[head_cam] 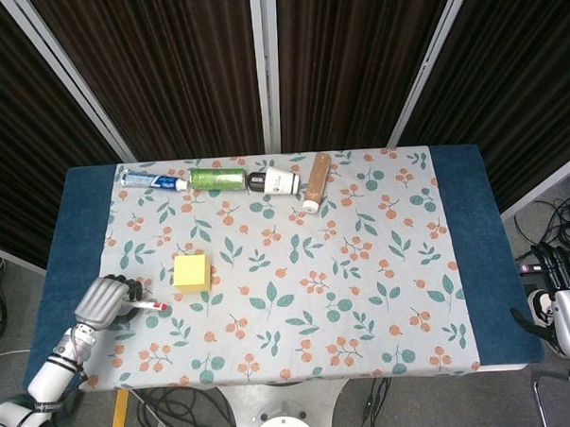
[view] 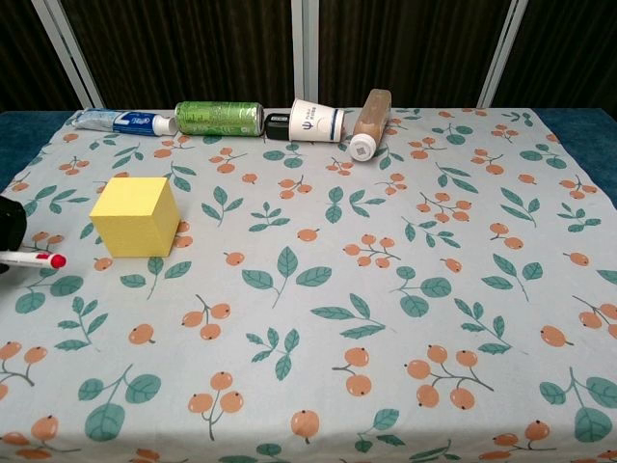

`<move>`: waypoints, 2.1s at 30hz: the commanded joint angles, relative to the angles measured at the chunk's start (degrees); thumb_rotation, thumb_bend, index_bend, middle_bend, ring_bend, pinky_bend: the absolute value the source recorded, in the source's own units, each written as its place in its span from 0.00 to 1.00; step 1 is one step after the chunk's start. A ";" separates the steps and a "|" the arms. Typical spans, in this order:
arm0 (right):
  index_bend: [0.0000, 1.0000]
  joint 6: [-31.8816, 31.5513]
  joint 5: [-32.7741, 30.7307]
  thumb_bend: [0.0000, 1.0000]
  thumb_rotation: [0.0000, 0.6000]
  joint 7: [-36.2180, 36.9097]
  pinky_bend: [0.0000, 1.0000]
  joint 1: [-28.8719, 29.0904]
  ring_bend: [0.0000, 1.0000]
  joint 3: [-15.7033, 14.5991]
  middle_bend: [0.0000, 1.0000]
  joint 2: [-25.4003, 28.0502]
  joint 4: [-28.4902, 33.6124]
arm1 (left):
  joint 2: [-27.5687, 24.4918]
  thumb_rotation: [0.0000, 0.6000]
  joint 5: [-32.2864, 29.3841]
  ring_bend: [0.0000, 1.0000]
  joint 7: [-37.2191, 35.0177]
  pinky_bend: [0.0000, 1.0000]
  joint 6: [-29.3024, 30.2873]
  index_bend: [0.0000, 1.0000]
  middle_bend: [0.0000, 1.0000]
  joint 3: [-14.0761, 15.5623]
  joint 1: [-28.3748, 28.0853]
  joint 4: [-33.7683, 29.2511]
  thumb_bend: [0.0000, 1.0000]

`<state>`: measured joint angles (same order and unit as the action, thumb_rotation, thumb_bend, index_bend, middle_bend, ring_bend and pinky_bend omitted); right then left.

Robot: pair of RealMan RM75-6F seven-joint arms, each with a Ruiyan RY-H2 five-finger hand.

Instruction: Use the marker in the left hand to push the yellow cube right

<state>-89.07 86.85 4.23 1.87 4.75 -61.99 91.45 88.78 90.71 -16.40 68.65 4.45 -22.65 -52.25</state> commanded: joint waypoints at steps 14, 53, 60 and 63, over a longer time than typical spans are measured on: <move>0.00 -0.89 -0.33 0.07 1.00 -0.63 0.02 -0.46 0.00 0.35 0.05 1.01 1.09 | 4.21 1.00 -3.59 0.50 -1.55 0.54 -8.47 0.66 0.69 -3.96 -5.09 6.00 0.43; 0.00 -1.72 -1.38 0.07 1.00 2.05 0.01 -2.41 0.00 -0.03 0.06 0.32 -1.55 | 8.05 1.00 -13.08 0.50 16.09 0.54 -25.01 0.66 0.69 -12.63 -20.96 -1.91 0.43; 0.00 -1.61 -1.60 0.07 1.00 2.23 0.01 -2.48 0.00 0.10 0.06 0.37 -1.69 | 9.44 1.00 -15.20 0.50 17.12 0.54 -28.33 0.65 0.69 -13.68 -23.61 0.31 0.43; 0.00 -1.47 -1.57 0.07 1.00 2.47 0.01 -2.43 0.00 0.12 0.06 0.33 -1.91 | 8.74 1.00 -15.64 0.50 17.45 0.54 -28.10 0.65 0.69 -13.42 -23.28 0.13 0.43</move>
<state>-90.54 85.28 6.68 -0.57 4.86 -61.66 89.55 97.74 75.22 0.93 40.44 -9.07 -46.08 -51.96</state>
